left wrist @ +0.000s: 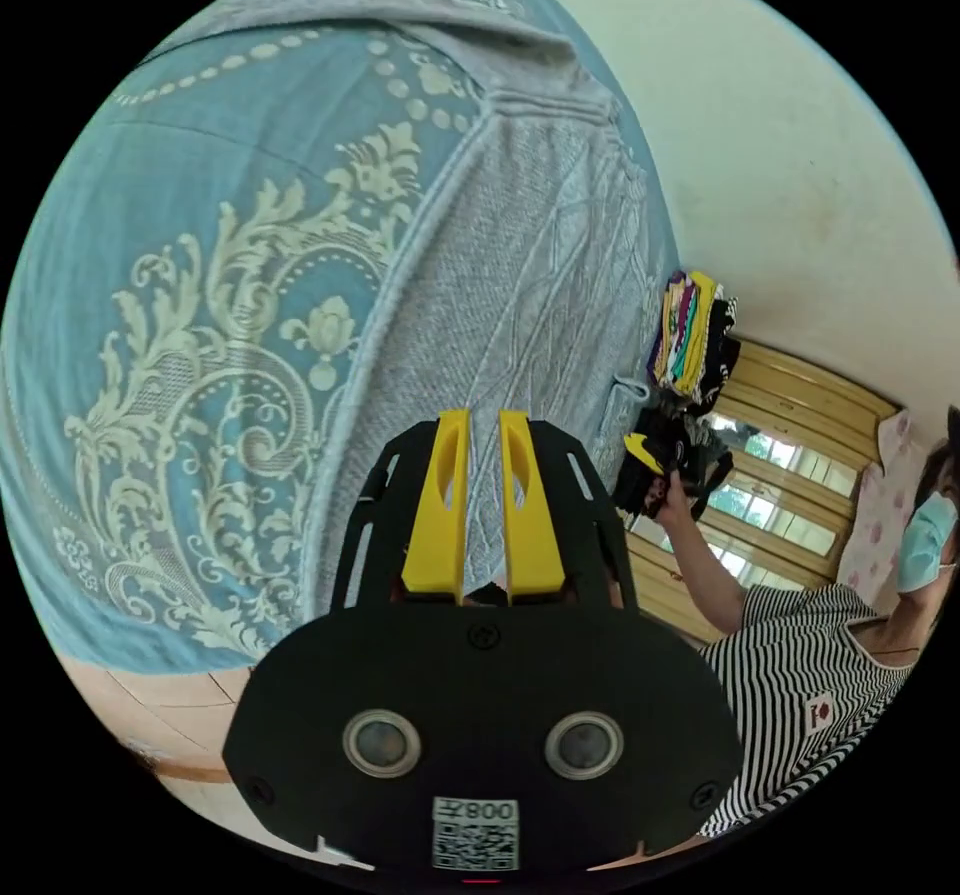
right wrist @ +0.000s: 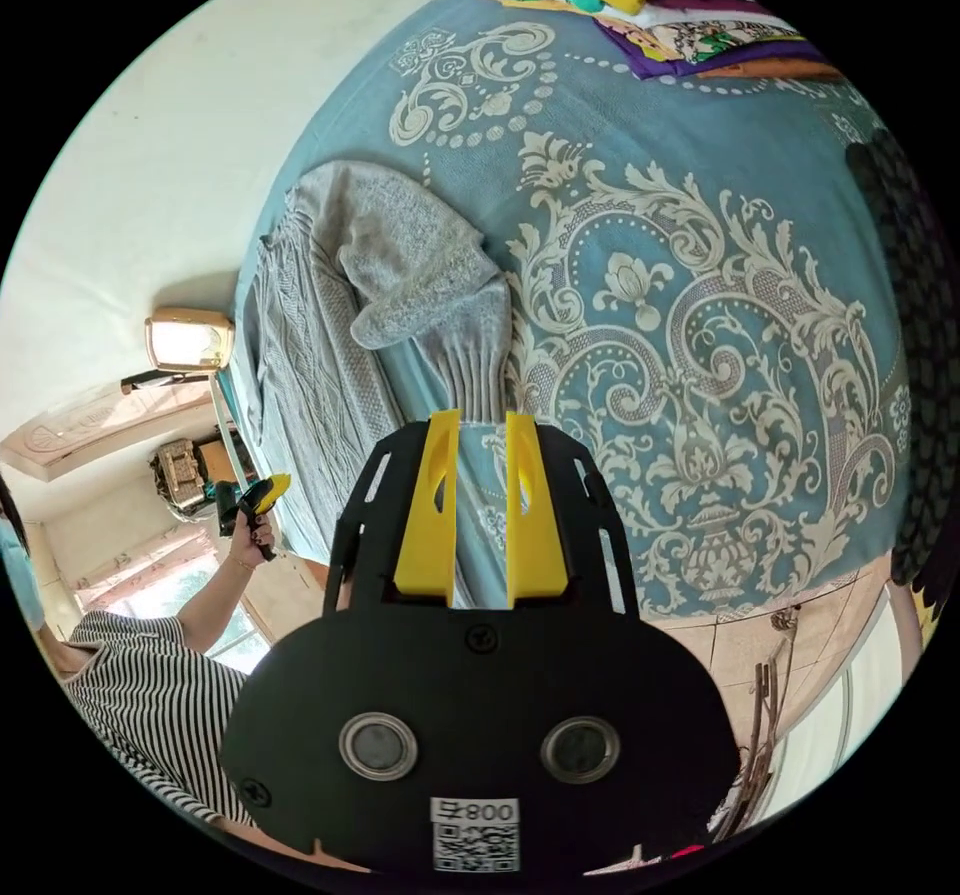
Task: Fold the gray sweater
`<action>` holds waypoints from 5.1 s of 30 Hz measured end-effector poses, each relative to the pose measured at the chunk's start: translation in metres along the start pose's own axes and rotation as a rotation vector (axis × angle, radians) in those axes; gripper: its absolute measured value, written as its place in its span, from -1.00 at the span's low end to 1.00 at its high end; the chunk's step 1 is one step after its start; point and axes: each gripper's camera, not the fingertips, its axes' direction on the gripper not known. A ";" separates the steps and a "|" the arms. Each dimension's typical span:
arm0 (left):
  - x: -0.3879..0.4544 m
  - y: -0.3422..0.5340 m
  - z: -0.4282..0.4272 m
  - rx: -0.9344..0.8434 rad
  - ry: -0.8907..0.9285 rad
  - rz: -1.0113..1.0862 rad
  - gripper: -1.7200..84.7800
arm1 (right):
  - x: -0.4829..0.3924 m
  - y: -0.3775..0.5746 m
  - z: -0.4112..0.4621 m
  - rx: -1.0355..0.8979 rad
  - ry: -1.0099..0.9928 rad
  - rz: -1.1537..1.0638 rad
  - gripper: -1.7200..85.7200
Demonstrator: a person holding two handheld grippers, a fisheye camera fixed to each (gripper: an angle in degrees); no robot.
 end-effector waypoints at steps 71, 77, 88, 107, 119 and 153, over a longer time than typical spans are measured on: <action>0.267 -0.188 -0.068 0.276 -0.563 0.420 -0.72 | -0.227 -0.197 0.085 0.242 0.160 -0.441 -0.78; 0.267 -0.236 -0.045 0.227 -0.679 0.354 -0.77 | -0.247 -0.257 0.144 0.093 0.329 -0.466 -0.79; 0.287 -0.212 -0.078 0.333 -0.729 0.464 -0.91 | -0.290 -0.217 0.103 0.259 0.504 -0.605 -0.93; 0.222 -0.146 -0.061 0.420 -0.601 0.488 -0.78 | -0.198 -0.208 0.098 0.261 0.269 -0.401 -0.78; 0.103 -0.115 -0.065 0.320 -0.602 0.238 -0.80 | -0.173 -0.187 0.112 0.148 0.675 -0.427 -0.87; 0.021 -0.139 -0.025 0.267 -0.200 0.203 -0.80 | -0.068 -0.048 0.041 0.299 0.026 -0.257 -0.74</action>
